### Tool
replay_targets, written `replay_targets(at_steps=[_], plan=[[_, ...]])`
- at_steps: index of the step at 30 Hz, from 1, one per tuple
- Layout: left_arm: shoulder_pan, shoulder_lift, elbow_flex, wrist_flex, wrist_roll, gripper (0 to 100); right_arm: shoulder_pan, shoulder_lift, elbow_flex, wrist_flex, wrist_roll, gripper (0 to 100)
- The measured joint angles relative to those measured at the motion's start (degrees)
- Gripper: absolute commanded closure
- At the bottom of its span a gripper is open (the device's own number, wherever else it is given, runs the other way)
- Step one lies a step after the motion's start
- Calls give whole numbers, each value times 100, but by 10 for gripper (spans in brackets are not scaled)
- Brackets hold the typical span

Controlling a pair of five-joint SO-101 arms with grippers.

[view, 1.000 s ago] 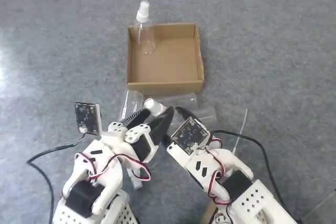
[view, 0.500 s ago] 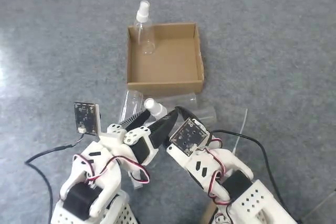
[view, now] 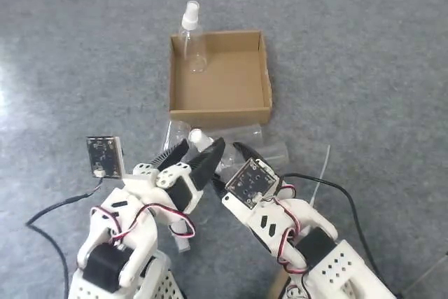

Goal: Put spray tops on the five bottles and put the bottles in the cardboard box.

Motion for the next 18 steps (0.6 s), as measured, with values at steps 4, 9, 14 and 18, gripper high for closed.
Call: replay_targets(at_steps=[4,9,14,18], plan=[[-53,0,0,0,-18,750,0,0,0,0,0,887],[-88,0,-79,0,-26,750,0,0,0,0,0,887],[-105,0,-237,0,70,750,0,0,0,0,0,887],[-176,0,-246,0,114,750,0,0,0,0,0,887]])
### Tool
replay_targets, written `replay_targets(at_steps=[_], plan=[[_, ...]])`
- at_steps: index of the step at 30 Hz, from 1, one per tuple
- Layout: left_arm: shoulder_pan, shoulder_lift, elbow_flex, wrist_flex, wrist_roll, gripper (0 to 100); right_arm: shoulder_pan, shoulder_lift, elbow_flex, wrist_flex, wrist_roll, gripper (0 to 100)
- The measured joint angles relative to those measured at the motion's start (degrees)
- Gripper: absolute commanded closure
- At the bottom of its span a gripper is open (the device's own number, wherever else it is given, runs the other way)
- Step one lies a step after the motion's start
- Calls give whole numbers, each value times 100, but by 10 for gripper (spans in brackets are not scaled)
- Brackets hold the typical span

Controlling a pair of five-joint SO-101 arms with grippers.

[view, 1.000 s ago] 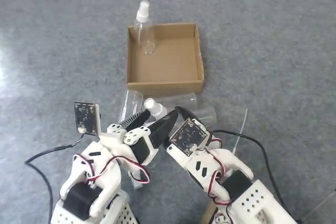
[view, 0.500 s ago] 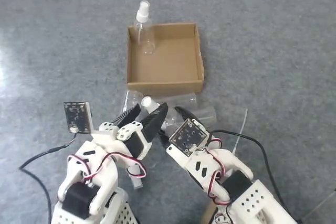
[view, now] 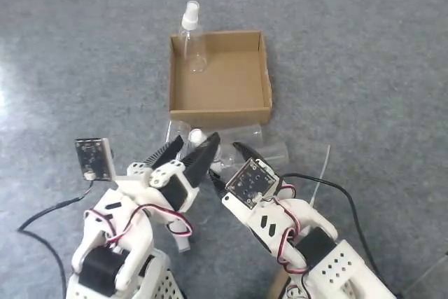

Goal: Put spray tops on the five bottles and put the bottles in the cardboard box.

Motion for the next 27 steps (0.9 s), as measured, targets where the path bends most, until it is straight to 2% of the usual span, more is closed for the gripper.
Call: replay_targets(at_steps=[7,10,22,27], plan=[[-967,0,-246,0,35,750,0,0,0,0,0,887],[-1178,0,-273,0,44,750,0,0,0,0,0,887],[-1231,0,-132,0,44,750,0,0,0,0,0,887],[-800,0,97,0,62,750,0,0,0,0,0,887]])
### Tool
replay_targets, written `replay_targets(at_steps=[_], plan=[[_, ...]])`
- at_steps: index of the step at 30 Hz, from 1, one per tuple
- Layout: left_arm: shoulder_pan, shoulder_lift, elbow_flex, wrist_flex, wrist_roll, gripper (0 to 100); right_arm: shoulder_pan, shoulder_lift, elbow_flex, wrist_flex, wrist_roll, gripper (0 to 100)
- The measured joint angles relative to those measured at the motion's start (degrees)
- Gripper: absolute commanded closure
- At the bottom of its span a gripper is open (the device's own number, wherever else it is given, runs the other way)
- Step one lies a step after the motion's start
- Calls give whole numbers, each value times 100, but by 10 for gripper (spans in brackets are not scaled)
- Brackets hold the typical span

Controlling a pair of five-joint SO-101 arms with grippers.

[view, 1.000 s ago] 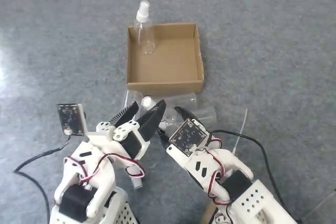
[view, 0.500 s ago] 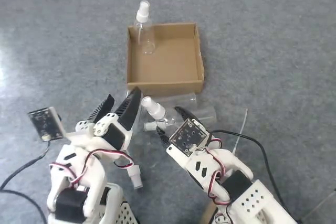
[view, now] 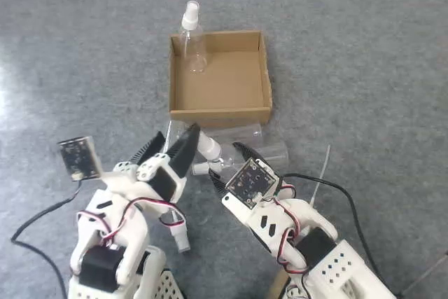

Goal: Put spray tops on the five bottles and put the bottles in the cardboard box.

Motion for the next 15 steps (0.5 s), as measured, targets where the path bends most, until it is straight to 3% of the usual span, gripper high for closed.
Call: replay_targets(at_steps=[10,15], plan=[[132,0,18,0,9,750,97,0,0,0,0,887],[132,0,18,0,-79,810,123,0,0,0,0,887]])
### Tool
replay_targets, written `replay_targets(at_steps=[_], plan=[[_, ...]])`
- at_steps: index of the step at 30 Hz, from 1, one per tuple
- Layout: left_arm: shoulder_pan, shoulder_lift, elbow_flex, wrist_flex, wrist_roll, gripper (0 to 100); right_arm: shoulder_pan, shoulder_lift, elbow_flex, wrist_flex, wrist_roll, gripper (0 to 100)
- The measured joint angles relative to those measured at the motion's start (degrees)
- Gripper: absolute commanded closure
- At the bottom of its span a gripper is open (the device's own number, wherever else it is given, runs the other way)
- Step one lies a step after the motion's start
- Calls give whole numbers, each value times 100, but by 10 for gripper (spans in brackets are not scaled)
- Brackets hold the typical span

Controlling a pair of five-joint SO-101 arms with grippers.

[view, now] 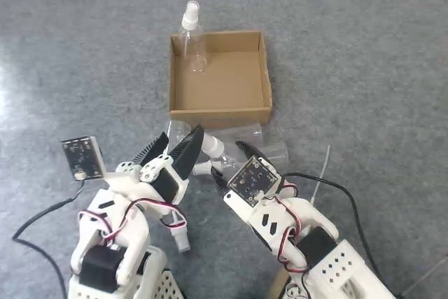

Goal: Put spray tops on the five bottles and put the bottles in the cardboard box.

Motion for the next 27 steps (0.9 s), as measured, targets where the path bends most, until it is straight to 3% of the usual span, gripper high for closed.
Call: replay_targets(at_steps=[12,22,27], plan=[[0,0,0,0,-9,732,26,0,0,0,0,887],[0,0,-132,0,220,731,26,0,0,0,0,887],[-545,0,-132,0,220,735,26,0,0,0,0,887]])
